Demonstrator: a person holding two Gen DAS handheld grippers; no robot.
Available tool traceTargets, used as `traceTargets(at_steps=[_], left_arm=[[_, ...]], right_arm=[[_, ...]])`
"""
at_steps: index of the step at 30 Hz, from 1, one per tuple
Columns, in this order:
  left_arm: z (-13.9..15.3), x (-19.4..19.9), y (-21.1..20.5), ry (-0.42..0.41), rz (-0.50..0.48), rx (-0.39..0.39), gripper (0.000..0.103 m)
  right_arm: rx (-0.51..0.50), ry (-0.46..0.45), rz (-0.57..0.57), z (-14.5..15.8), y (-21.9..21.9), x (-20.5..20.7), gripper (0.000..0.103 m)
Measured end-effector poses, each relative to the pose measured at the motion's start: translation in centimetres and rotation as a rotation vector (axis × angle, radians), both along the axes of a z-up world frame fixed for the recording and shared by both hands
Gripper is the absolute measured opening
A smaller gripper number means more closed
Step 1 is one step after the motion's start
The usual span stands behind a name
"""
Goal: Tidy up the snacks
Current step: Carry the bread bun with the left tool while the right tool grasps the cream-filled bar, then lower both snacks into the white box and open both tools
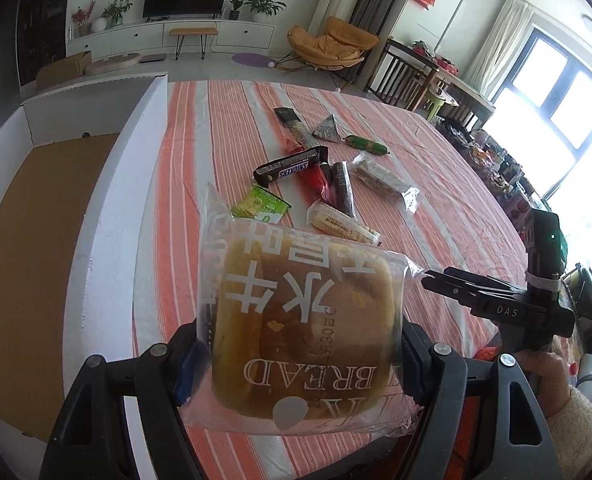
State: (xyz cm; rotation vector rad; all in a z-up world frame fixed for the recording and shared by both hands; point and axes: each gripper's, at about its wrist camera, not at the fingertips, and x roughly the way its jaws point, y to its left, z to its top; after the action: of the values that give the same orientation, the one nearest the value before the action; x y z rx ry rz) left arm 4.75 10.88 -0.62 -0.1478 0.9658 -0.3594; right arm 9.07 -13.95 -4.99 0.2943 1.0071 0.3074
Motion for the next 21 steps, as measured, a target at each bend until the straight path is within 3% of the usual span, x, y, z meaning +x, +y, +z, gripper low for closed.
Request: traceTargets(at_steps=[4,6,13,14,15,16,17,21], left_arm=[[0.1,0.1,0.6,-0.015,0.037,0.044,0.075],[0.1,0.0,0.8,-0.024,0.058,0.069,0.075],[-0.1,-0.1,1.6,-0.049,0.088,0.152,0.075],[-0.1,-0.1,1.7,-0.053,0.091,0.163,0.075],[-0.1,-0.1,1.8,-0.056,0.094,0.169,0.075],[-0.1,-0.1,1.9,-0.058,0.097,0.173,0.075],[-0.1,0.0,2.0,-0.059,0.099,0.176,0.075],[0.2,-0.5,2.1,-0.073,0.108,0.192,0.075]], right_arm=[[-0.265,0.013,0.190,-0.7,6.1,5.9,0.092],[-0.351,0.021,0.265,-1.3,8.4,7.7,0.092],[-0.433,0.115,0.357,-3.5,11.4,9.6,0.087],[-0.440,0.122,0.358,-3.7,11.5,9.4,0.077],[-0.444,0.137,0.358,-3.8,11.5,9.1,0.049],[-0.426,0.128,0.351,-3.6,11.3,8.7,0.045],[-0.421,0.138,0.346,-3.6,11.2,8.4,0.034],[-0.374,0.162,0.333,-3.3,10.5,7.1,0.033]])
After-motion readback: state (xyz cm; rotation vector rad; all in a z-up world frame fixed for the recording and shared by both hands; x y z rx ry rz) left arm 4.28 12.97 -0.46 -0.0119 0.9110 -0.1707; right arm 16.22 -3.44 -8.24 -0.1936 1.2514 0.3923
